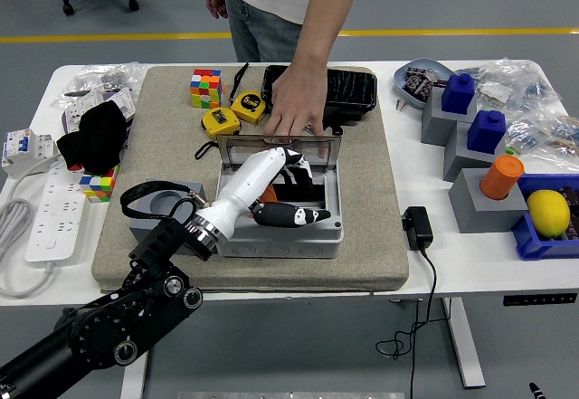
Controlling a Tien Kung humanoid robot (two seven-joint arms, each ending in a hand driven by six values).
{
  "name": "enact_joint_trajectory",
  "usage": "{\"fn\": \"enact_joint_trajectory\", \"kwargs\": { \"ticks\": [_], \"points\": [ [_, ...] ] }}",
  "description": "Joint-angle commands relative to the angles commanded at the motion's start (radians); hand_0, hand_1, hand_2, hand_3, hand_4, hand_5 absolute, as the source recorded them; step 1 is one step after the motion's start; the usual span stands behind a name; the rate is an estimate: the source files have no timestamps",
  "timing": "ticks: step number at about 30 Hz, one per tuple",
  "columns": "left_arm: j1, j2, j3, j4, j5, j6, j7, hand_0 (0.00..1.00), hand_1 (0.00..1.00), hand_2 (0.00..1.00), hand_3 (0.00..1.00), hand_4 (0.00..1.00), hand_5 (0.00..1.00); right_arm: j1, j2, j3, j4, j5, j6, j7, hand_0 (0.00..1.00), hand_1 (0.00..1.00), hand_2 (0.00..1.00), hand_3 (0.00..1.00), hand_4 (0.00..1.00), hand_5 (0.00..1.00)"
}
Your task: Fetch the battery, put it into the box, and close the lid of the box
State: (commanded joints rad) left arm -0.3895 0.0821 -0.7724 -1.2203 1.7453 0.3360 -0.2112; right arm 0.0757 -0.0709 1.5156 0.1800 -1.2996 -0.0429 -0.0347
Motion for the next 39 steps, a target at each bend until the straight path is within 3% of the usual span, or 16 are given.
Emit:
{"fn": "enact_joint_trajectory", "kwargs": {
  "ticks": [8,17,23,24,29,30,35,36,39],
  "points": [
    [0.002,0.006,0.001,-0.032,0.006,-0.006,0.004,0.337,0.430,0.440,0.409,0.998,0.272,0.000,0.000,-0.001,0.000,0.003,0.000,0.002,0.805,0.730,0.738,0.780,0.998,0.998],
    [0.020,0.036,0.000,-0.136,0.022,-0.029,0.016,0.338,0.429,0.444,0.414,0.998,0.273,0.000,0.002,0.000,0.000,0.004,0.000,0.002,0.805,0.730,0.738,0.780,0.998,0.998],
    [0.043,0.053,-0.031,-0.208,0.013,-0.057,0.017,0.344,0.429,0.445,0.422,0.998,0.291,-0.002,0.002,0.002,0.000,0.002,0.000,0.001,0.805,0.730,0.738,0.780,0.998,0.998],
    [0.044,0.054,-0.035,-0.214,0.013,-0.062,0.018,0.366,0.465,0.443,0.424,0.998,0.351,-0.002,0.002,0.002,0.000,0.001,-0.001,0.001,0.805,0.730,0.738,0.780,0.998,0.998],
    [0.055,0.065,-0.064,-0.258,-0.014,-0.082,0.016,0.366,0.465,0.443,0.424,0.998,0.351,-0.002,0.002,0.003,0.000,0.000,-0.001,0.001,0.805,0.730,0.738,0.780,0.998,0.998],
    [0.056,0.067,-0.072,-0.267,-0.024,-0.083,0.013,0.414,0.517,0.479,0.442,0.998,0.491,-0.002,0.002,0.002,0.000,0.000,-0.001,0.001,0.805,0.730,0.739,0.780,0.998,0.998],
    [0.054,0.070,-0.111,-0.285,-0.050,-0.096,0.008,0.414,0.517,0.479,0.442,0.998,0.491,-0.003,0.002,0.004,0.000,-0.003,-0.001,-0.001,0.805,0.730,0.739,0.780,0.998,0.998],
    [0.054,0.071,-0.118,-0.285,-0.051,-0.099,0.008,0.617,0.663,0.637,0.583,0.998,0.599,-0.003,0.002,0.005,0.000,-0.004,-0.001,-0.001,0.805,0.730,0.739,0.780,0.998,0.998],
    [0.053,0.073,-0.144,-0.280,-0.055,-0.105,0.008,0.617,0.663,0.637,0.583,0.998,0.599,-0.004,0.002,0.005,0.000,-0.006,-0.001,-0.001,0.805,0.730,0.739,0.780,0.998,0.998]
  ]
}}
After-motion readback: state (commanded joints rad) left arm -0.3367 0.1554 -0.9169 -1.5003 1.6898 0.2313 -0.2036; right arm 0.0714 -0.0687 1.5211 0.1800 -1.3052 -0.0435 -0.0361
